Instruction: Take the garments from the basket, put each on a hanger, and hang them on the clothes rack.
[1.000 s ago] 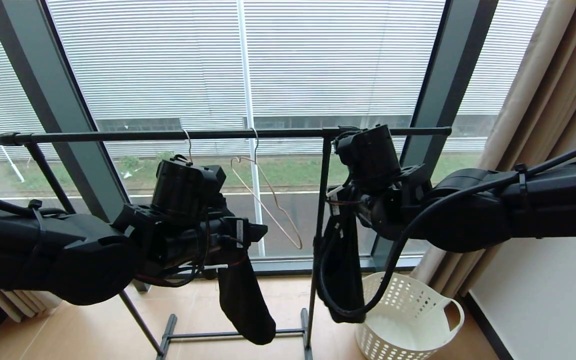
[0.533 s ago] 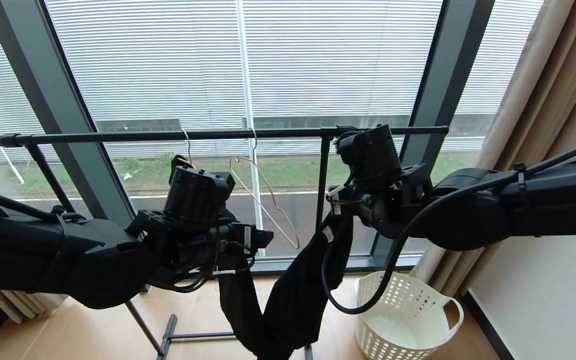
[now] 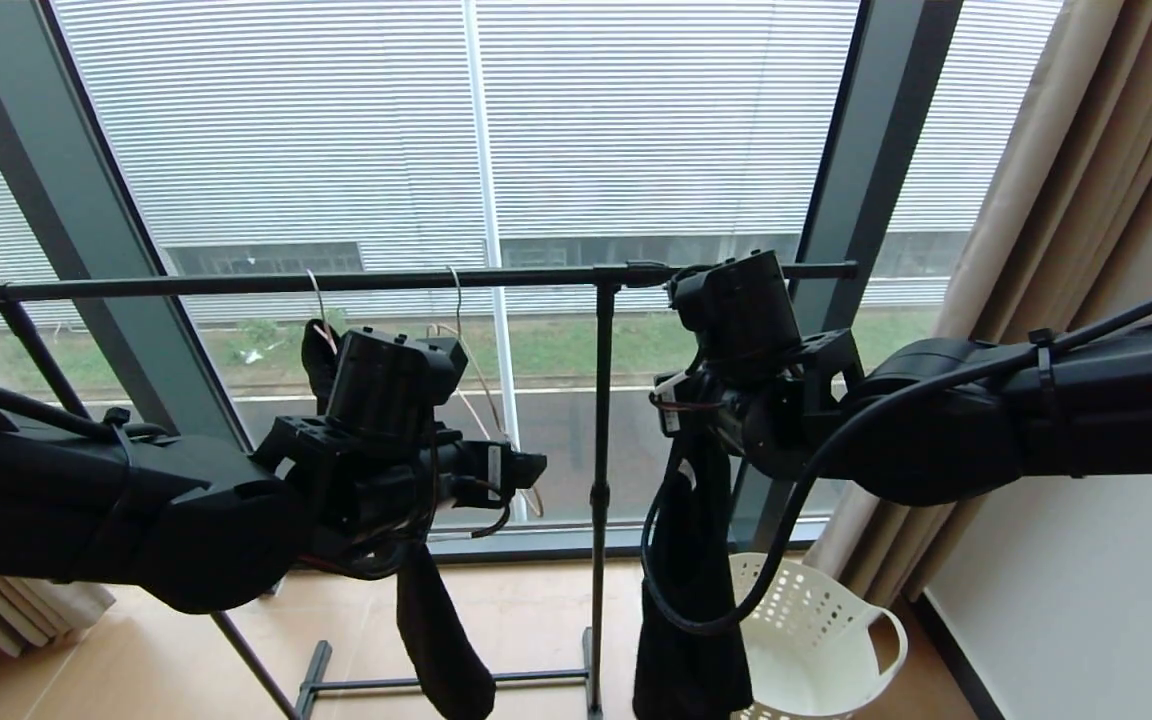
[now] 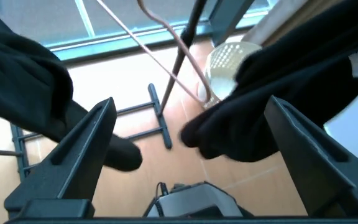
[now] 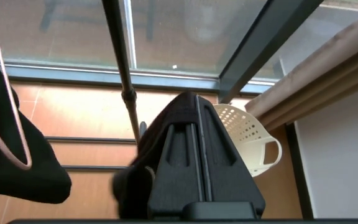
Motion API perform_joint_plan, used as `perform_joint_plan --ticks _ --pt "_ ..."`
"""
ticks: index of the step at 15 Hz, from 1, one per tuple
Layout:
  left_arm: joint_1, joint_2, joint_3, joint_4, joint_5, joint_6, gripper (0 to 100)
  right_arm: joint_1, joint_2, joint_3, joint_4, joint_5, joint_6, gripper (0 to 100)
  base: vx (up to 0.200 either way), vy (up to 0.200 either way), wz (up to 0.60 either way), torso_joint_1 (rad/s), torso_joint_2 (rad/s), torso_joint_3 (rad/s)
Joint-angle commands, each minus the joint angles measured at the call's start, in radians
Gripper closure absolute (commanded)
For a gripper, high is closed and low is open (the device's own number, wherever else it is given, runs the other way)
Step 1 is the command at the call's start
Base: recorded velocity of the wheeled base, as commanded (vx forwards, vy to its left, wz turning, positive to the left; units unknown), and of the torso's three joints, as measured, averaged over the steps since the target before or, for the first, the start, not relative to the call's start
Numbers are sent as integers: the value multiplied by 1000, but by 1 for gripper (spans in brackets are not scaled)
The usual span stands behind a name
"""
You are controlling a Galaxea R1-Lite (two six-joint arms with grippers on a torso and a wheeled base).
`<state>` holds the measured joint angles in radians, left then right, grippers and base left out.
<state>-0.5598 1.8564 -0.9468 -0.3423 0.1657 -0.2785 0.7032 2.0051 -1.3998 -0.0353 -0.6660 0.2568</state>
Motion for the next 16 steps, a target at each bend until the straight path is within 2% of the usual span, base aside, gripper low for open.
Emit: perform_joint_plan --ticks 1,4,7,8,12,16 --pt "1 23 0 -27 17 1 0 -1 3 -1 0 0 -1 100 0 0 0 0 0 0" --pt "4 90 -52 -41 103 -5 0 -1 4 -1 0 0 -1 100 0 0 0 0 0 0" --pt "11 138 -96 -41 129 -5 0 -1 14 -1 -1 0 1 100 0 0 0 0 0 0" --pt "15 184 -129 -41 186 -5 0 -1 14 -1 -1 0 1 100 0 0 0 0 0 0" --pt "24 187 -112 -41 276 -10 0 -1 14 -1 -1 0 1 100 0 0 0 0 0 0" --pt "27 185 -109 -43 333 -11 0 -1 14 -1 -1 0 1 100 0 0 0 0 0 0"
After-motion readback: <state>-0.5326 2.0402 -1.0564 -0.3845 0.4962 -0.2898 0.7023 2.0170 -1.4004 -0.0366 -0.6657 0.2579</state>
